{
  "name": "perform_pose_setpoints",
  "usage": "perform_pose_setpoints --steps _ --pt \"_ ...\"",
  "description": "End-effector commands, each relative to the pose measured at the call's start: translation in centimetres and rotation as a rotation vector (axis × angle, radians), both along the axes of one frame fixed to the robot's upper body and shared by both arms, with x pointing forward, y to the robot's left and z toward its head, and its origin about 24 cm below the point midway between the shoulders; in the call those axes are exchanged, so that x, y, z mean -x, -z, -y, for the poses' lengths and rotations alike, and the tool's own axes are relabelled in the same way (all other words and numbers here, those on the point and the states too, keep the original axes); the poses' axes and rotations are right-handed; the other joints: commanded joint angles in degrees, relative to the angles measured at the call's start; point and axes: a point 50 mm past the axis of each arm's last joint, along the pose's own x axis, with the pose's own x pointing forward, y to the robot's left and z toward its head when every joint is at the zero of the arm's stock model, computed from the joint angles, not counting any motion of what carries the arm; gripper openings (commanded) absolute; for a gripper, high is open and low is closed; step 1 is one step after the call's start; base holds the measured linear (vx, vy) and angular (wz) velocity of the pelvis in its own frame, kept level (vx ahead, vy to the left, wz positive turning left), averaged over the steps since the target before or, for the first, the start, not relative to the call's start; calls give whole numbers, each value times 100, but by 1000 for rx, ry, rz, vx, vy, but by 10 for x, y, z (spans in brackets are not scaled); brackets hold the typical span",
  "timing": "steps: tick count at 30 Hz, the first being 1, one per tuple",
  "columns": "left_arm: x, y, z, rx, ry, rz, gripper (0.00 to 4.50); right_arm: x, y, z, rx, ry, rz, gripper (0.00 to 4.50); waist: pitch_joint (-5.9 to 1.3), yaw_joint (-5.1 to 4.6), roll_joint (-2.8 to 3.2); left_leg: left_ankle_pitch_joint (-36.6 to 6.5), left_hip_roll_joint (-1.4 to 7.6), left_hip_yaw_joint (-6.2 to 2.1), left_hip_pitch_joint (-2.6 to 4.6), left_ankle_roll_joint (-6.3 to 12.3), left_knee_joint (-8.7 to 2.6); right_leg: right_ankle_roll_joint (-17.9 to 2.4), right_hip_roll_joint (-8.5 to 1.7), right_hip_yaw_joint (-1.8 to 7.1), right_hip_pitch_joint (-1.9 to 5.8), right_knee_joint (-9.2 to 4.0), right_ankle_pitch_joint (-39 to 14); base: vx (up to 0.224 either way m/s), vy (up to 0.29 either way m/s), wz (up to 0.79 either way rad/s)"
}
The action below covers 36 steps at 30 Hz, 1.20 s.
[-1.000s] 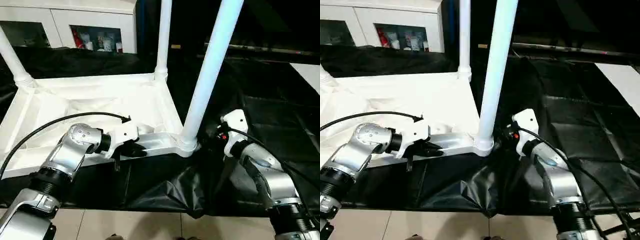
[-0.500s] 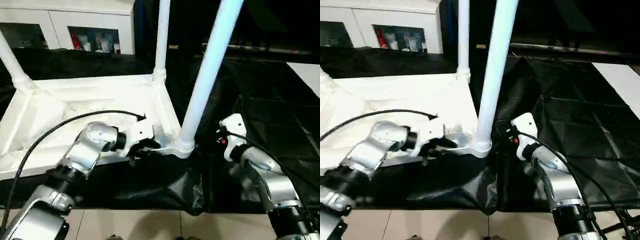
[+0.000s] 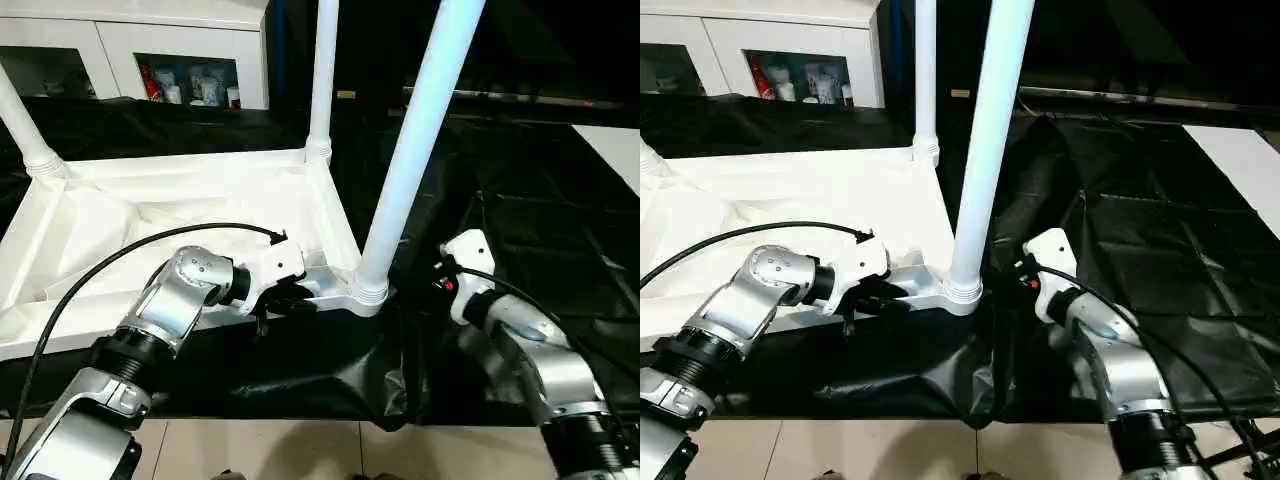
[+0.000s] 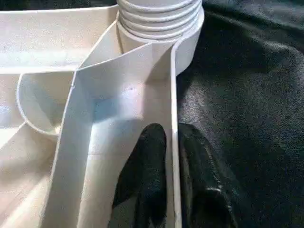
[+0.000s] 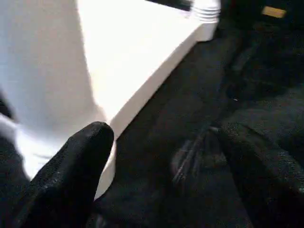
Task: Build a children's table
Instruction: Rotate leg to tighten
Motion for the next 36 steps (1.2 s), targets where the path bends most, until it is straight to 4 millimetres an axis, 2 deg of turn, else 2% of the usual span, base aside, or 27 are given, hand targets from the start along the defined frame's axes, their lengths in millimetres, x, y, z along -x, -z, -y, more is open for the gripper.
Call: perform_pose_setpoints --steps 1,8,11,14,15,22,26,27,28,30,36 --pt "-3 -4 2 16 -1 2 31 6 2 -9 -7 -97 -28 403 -405 9 62 -1100 90 -8 -29 240 -390 -859 -288 280 436 -421 -1632 0 0 0" --pt "-2 -1 3 17 7 -14 5 15 2 -12 -24 -238 -71 403 -386 -1 62 -1262 89 -9 -16 292 -389 -769 -284 267 430 -481 -1984 0 0 0" --pt "-3 0 7 26 2 -9 0 16 5 -17 -29 -264 -86 435 -388 -8 52 -1306 88 -13 -5 278 -387 -719 -287 258 409 -509 -2180 0 0 0" --pt "-4 0 9 35 1 -9 0 14 8 -22 1 -269 -82 445 -381 29 90 -1310 105 -26 9 225 -400 -701 -301 261 399 -510 -2240 0 0 0" --pt "-4 0 10 36 1 -9 0 13 9 -23 4 -266 -80 445 -380 19 75 -1344 102 -27 9 202 -407 -699 -297 257 402 -512 -2248 0 0 0" --pt "-5 0 12 47 -2 -10 0 2 13 -34 -30 -249 -73 445 -396 29 94 -1312 104 -35 1 177 -407 -809 -318 263 415 -480 -2064 0 0 0" --pt "-6 0 13 58 -6 -10 0 -2 15 -39 -79 -233 -72 445 -393 37 135 -1348 111 -41 12 155 -418 -848 -321 267 420 -473 -2004 0 0 0" --pt "-6 0 13 58 -6 -10 0 -2 15 -39 -85 -231 -72 445 -394 28 125 -1355 112 -37 11 160 -417 -872 -322 266 422 -474 -1978 0 0 0" --pt "-5 1 14 58 -4 -11 0 -3 16 -39 -93 -224 -72 445 -394 33 156 -1356 112 -42 12 158 -420 -887 -323 265 426 -469 -1961 0 0 0" --pt "-5 1 14 58 -2 -12 0 -4 16 -38 -96 -214 -66 445 -397 26 138 -1347 110 -37 8 170 -419 -907 -317 266 434 -469 -1913 0 0 0" --pt "-4 3 15 60 6 -15 0 -5 18 -33 -120 -186 -62 383 -404 27 147 -1266 112 -30 1 205 -417 -955 -322 272 444 -454 -1824 0 0 0"
